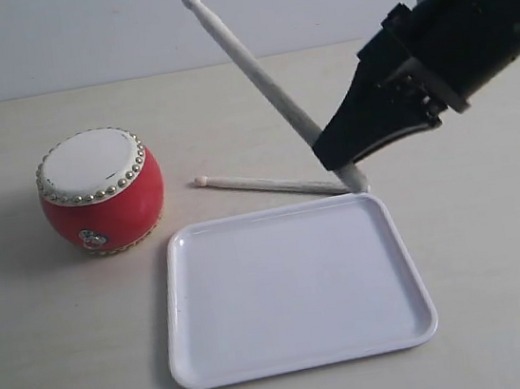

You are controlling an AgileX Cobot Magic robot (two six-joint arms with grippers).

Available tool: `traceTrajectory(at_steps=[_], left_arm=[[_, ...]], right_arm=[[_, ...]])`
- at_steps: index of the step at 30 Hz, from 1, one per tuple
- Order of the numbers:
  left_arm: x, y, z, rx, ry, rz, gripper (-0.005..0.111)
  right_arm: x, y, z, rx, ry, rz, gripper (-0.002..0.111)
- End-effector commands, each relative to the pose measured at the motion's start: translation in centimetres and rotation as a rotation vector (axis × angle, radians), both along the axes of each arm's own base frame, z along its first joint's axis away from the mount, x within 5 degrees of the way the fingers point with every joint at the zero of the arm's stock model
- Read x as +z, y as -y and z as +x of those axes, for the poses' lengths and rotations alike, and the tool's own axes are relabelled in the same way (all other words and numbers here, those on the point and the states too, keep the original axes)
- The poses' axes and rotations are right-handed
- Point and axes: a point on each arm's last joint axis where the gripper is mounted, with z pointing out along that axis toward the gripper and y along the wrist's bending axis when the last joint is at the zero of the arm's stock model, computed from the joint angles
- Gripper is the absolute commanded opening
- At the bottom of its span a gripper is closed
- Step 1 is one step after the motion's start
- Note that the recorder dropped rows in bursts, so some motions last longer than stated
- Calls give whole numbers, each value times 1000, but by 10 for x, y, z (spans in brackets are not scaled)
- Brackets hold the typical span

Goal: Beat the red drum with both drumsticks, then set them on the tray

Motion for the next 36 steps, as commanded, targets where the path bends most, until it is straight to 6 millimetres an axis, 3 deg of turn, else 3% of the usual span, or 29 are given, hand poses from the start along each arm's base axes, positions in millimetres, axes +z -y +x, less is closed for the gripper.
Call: traceTrajectory(at_steps=[1, 5, 8, 10, 13, 14, 17, 20, 23, 29, 32, 36], left_arm=[[14, -3, -4, -4, 144, -112, 0], [44, 0, 9, 6, 57, -32, 0], [90, 8, 47, 5, -203, 238, 0], [97, 15, 80, -41, -440, 376, 0], [84, 44, 111, -308, -707, 502, 0], [72, 69, 120, -552, -748, 527, 0], [57, 109, 129, -999, -678, 420, 0], [51, 125, 140, -1164, -624, 251, 2], [54, 131, 144, -1230, -562, 142, 20], [56, 132, 146, -1230, -530, 116, 61], [54, 131, 145, -1224, -537, 82, 68], [52, 131, 147, -1188, -545, 51, 69]], right_arm=[[-6, 2, -29, 7, -9, 93, 0], [-5, -1, -37, -23, -33, 190, 0], [5, -6, -34, -60, -21, 318, 0], [6, -7, -33, -63, -11, 340, 0], [3, -5, -34, -47, -11, 302, 0], [1, -4, -35, -33, -5, 277, 0], [0, -4, -36, -31, -10, 264, 0], [0, -4, -36, -41, -24, 263, 0], [-9, -3, -40, -61, -71, 278, 0], [-26, -3, -51, -134, -185, 347, 0], [-26, -4, -47, -204, -187, 386, 0], [-24, -9, -44, -244, -179, 404, 0]])
